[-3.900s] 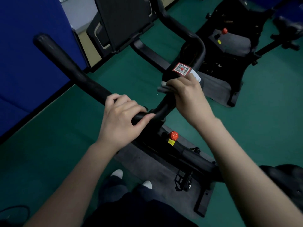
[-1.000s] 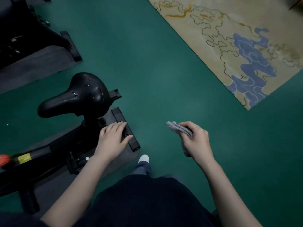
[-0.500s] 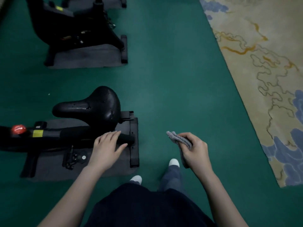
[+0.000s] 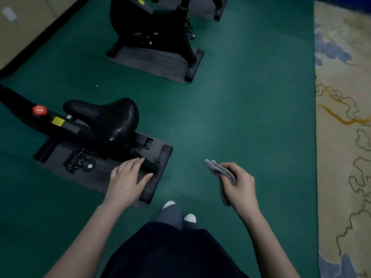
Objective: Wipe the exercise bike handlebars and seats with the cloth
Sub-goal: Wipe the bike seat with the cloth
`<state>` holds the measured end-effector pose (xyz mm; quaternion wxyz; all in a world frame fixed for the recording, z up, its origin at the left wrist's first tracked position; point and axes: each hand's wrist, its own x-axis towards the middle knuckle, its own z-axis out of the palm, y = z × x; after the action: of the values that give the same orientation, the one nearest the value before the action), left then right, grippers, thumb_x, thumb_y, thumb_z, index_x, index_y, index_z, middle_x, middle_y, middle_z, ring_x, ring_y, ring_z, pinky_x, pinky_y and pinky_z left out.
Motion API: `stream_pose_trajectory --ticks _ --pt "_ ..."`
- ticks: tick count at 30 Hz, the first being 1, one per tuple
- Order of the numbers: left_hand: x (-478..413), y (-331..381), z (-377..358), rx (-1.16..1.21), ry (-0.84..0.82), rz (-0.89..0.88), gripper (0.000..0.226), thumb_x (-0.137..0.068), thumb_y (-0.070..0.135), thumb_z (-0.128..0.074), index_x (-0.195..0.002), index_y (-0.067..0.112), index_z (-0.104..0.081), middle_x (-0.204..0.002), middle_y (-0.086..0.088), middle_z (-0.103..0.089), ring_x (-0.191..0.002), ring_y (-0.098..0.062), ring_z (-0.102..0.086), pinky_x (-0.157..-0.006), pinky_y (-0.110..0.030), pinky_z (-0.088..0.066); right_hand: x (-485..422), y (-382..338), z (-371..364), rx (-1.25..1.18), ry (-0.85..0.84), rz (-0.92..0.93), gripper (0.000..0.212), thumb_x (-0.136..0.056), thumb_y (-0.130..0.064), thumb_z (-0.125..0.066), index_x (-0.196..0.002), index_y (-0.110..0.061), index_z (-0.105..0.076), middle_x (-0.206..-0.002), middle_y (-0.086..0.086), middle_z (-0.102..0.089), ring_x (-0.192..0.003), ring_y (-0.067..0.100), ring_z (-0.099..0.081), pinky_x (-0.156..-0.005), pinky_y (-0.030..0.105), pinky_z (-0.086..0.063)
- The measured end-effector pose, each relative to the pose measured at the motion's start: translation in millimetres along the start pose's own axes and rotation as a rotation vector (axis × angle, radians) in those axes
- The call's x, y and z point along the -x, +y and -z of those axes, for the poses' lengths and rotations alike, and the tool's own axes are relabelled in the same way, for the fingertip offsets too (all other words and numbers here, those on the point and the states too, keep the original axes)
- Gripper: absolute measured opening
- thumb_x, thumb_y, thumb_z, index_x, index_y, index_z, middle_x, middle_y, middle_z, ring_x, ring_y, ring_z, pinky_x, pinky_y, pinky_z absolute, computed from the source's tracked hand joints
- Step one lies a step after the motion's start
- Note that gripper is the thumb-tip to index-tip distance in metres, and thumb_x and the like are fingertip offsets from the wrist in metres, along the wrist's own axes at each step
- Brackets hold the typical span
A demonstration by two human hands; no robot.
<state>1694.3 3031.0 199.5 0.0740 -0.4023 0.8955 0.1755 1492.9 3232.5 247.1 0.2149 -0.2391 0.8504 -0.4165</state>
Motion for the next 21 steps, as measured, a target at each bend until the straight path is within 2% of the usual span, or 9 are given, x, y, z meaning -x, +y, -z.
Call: stream_pose_trajectory --ticks 6,11,16,21 --pt "-0.6 -6.9 -2.8 0.037 0.005 0.169 0.064 -0.094 0.056 -0.035 -0.148 0.022 -0.028 -0.151 0.004 -0.034 -0.139 -0.015 -0.027 -0.113 -0.038 -0.016 -38.3 -3.2 0.5 0.007 -0.106 0.054 0.015 -0.087 -0.014 -0.061 -0.086 -0.027 -0.069 -0.072 -0.012 -0.064 -0.061 0.002 -0.055 -0.057 0.013 -0.037" --pt "-11.1 -15.6 -1.4 0.095 0.045 0.289 0.062 -0.094 0.054 -0.038 -0.147 0.021 -0.031 -0.149 0.003 -0.037 -0.138 -0.016 -0.029 -0.113 -0.038 -0.017 -81.2 -23.7 -16.9 0.028 -0.178 0.138 0.023 -0.085 -0.011 -0.063 -0.083 -0.034 -0.065 -0.076 -0.012 -0.067 -0.070 0.003 -0.060 -0.060 0.010 -0.039" --pt "-26.5 -33.9 2.9 0.168 0.075 0.436 0.063 -0.093 0.055 -0.038 -0.146 0.021 -0.032 -0.149 0.003 -0.037 -0.138 -0.016 -0.030 -0.113 -0.037 -0.017 -126.2 -52.3 -46.3 0.058 -0.303 0.244 0.027 -0.086 -0.011 -0.063 -0.082 -0.038 -0.064 -0.076 -0.015 -0.067 -0.071 0.005 -0.061 -0.063 0.018 -0.042" --pt "-43.8 -47.8 9.4 0.238 0.112 0.520 0.060 -0.093 0.055 -0.039 -0.144 0.023 -0.034 -0.147 0.005 -0.039 -0.136 -0.014 -0.032 -0.111 -0.036 -0.018 -163.3 -73.3 -76.1 0.089 -0.379 0.312 0.026 -0.085 -0.009 -0.063 -0.083 -0.035 -0.065 -0.074 -0.013 -0.066 -0.069 0.008 -0.060 -0.061 0.018 -0.041"
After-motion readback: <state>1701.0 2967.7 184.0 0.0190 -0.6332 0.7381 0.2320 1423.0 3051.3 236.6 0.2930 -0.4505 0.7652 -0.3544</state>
